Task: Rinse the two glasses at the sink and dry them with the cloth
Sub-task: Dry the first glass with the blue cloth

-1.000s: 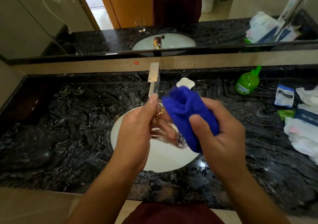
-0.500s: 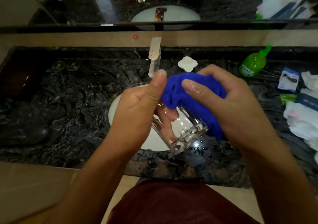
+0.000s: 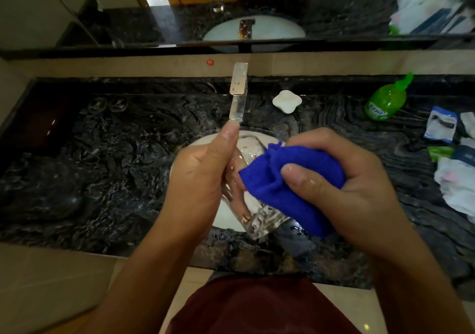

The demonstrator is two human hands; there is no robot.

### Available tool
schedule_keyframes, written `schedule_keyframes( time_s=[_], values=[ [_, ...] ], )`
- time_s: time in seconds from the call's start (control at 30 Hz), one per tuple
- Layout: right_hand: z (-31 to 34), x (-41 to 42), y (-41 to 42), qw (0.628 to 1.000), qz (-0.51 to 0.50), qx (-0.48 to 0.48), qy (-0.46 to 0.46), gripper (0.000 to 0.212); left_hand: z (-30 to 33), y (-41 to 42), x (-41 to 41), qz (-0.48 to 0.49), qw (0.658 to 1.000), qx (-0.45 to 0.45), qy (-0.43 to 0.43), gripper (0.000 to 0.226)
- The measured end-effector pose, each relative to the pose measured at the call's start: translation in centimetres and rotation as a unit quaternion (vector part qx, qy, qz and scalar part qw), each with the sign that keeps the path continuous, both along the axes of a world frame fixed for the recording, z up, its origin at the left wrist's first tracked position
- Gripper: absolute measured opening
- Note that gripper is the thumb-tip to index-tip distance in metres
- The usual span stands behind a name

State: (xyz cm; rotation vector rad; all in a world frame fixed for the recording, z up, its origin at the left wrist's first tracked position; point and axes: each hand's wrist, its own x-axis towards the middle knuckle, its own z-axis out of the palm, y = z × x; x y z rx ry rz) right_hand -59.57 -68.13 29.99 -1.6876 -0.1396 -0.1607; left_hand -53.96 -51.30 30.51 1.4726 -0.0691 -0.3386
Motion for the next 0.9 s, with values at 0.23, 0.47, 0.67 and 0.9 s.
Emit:
schedule_keyframes(
  time_s=[0.23, 0.47, 0.67, 0.9],
  values=[
    [0.1, 2.7, 0.6, 1.000, -0.019, 0.020, -0.006, 0.009, -0.1, -0.1, -1.2, -0.053, 0.998, -0.040, 0.010, 0.063],
    [-0.7, 2.6, 1.9, 0.988, -0.102, 0.070, 0.098, 0.020, -0.1, 0.4, -0.5, -0.013, 0.993, -0.110, 0.029, 0.063],
    [-0.7, 1.0, 0.8, 0.964, -0.146, 0.183, 0.125, 0.011, 0.0, 0.7, 0.2, 0.033, 0.995, -0.089, -0.006, 0.054],
    [1.6, -0.3, 1.0, 0.975, -0.080, -0.182, -0.102, 0.023, -1.5, -0.1, 0.4, 0.099, 0.993, 0.007, -0.066, 0.055]
  ],
)
